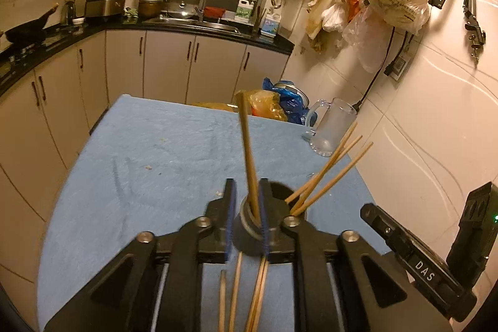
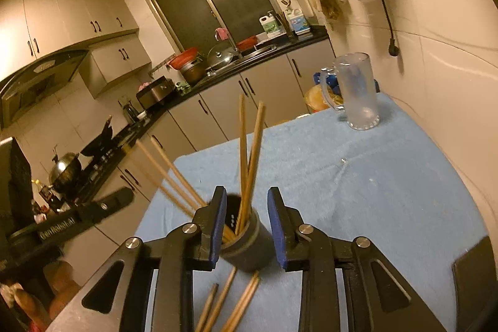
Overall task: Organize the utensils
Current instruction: 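Open both tools to drop the chopsticks into the grey cup, then move both open tools back to the remaining chopsticks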
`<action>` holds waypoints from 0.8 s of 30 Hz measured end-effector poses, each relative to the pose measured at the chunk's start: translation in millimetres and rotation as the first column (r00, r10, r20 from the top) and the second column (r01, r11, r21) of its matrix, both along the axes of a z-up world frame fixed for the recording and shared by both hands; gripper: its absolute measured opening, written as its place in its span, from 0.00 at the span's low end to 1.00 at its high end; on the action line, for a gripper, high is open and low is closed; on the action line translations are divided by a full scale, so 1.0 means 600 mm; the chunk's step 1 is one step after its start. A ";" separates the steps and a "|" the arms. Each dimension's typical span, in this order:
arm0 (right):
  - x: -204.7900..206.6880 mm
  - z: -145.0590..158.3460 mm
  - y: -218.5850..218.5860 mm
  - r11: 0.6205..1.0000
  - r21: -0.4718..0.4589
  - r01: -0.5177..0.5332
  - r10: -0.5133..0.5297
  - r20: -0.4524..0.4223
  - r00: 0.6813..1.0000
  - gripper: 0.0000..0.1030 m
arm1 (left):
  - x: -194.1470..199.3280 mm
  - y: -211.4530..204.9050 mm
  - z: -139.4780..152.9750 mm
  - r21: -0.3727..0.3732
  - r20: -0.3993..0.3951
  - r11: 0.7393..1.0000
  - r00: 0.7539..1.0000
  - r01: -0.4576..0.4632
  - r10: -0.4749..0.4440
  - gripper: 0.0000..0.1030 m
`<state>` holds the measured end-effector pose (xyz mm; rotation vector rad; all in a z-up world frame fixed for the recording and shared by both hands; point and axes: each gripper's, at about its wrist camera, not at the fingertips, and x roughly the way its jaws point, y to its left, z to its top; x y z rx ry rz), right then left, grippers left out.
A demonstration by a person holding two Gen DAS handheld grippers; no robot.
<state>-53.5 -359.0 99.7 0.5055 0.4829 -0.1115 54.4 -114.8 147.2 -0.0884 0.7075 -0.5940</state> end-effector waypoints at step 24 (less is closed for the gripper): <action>-0.105 -0.172 0.125 0.981 -0.193 -0.006 -0.037 -0.214 0.976 0.37 | -0.136 0.100 -0.245 0.232 -0.039 0.969 0.994 -0.091 0.103 0.34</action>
